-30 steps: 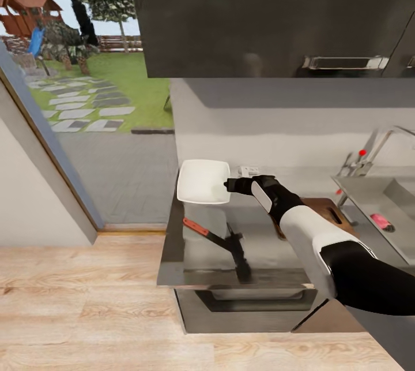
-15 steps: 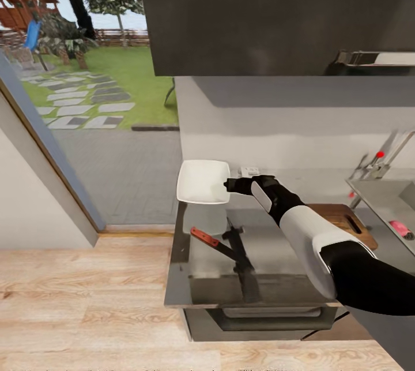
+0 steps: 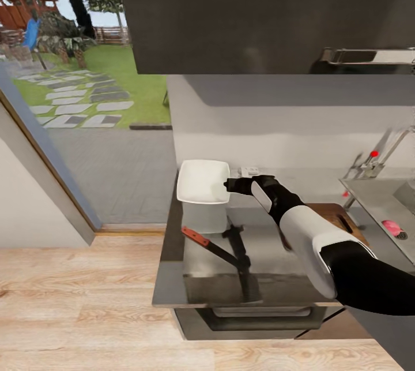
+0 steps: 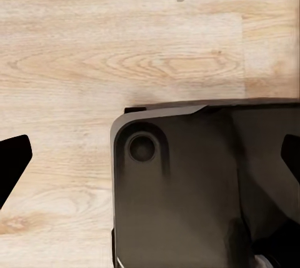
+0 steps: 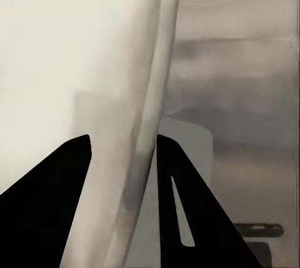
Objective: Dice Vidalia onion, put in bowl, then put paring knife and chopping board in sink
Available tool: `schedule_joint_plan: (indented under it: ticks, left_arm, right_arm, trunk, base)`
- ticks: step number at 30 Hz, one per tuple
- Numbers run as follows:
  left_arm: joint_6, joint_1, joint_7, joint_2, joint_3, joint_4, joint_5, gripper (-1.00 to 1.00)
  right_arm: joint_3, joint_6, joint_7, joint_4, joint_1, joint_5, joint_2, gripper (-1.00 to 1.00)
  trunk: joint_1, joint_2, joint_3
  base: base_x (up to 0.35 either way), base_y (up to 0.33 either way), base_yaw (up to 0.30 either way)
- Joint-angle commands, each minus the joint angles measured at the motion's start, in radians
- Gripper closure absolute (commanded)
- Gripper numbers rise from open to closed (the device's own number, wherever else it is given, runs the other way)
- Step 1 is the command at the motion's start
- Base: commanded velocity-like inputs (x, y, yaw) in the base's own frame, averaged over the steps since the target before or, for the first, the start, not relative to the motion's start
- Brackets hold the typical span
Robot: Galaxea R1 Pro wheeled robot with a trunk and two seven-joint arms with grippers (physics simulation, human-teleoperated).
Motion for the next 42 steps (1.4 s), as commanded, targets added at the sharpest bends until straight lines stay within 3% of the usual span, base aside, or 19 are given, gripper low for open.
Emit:
schedule_joint_plan:
  ticks: [1,12,24,37,42]
  left_arm:
    - [-0.002,0.000,0.000,0.000,-0.003,-0.001,0.000,-1.00]
    - [-0.002,0.000,-0.001,0.001,-0.003,-0.001,0.000,-1.00]
    - [-0.003,0.000,-0.002,0.002,-0.003,-0.001,0.000,-1.00]
    - [-0.002,0.000,-0.002,0.002,-0.003,-0.001,0.000,-1.00]
    - [-0.002,0.000,-0.002,0.002,-0.003,-0.001,0.000,-1.00]
  right_arm:
    - [0.006,0.004,-0.002,-0.001,-0.001,-0.009,-0.001,1.00]
    - [0.007,0.005,-0.003,-0.001,-0.001,-0.009,0.000,1.00]
    - [0.007,0.005,-0.003,-0.001,-0.001,-0.009,0.000,1.00]
    - [0.007,0.004,-0.004,-0.001,-0.001,-0.008,0.000,1.00]
    - [0.007,0.003,-0.003,-0.001,-0.001,0.028,0.000,1.00]
  trunk:
    - [0.001,-0.002,-0.002]
    - [0.001,-0.002,-0.002]
    - [0.001,-0.002,-0.002]
    - [0.001,-0.002,-0.002]
    - [0.001,-0.002,-0.002]
  base:
    - [0.000,-0.086,0.000]
    - [-0.035,-0.015,0.000]
    - [-0.272,0.000,0.000]
    - [-0.024,0.000,0.000]
    - [0.000,0.000,0.000]
